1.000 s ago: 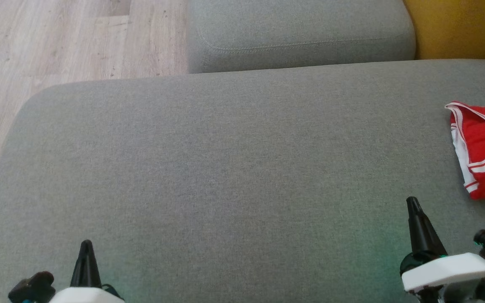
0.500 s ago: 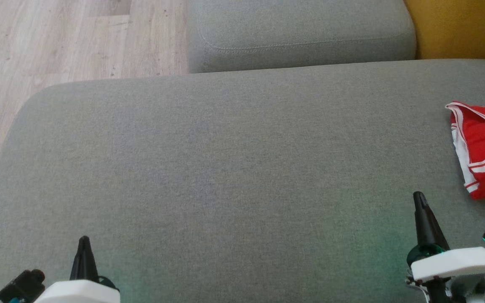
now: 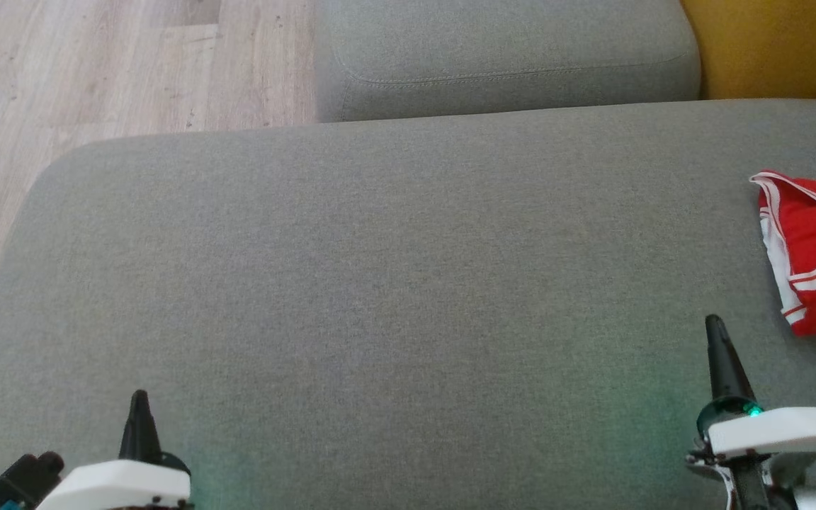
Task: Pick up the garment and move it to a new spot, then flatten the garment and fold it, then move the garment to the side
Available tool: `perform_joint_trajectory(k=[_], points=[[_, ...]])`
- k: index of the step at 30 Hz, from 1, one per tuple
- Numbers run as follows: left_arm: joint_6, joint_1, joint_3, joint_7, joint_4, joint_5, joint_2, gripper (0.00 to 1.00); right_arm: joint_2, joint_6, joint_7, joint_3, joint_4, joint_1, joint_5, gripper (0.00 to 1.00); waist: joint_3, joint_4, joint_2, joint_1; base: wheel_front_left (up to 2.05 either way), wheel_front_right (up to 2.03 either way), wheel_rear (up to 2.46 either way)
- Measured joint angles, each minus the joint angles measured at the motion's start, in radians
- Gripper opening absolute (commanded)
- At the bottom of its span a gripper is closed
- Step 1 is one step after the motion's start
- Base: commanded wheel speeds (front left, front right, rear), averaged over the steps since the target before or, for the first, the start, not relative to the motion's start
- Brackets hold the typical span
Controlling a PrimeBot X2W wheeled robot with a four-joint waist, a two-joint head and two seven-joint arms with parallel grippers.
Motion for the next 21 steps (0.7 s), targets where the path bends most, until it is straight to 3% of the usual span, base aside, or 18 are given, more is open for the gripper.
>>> perform_joint_trajectory(k=[21], points=[[-0.051,-0.040,0.058,0.049,0.005,-0.224,-0.033,0.00,-0.001,0.000,0.013,-0.027,0.057,-0.049,0.242,0.00,0.001,0.001,0.0000,0.0000,0.00,0.00,0.00]])
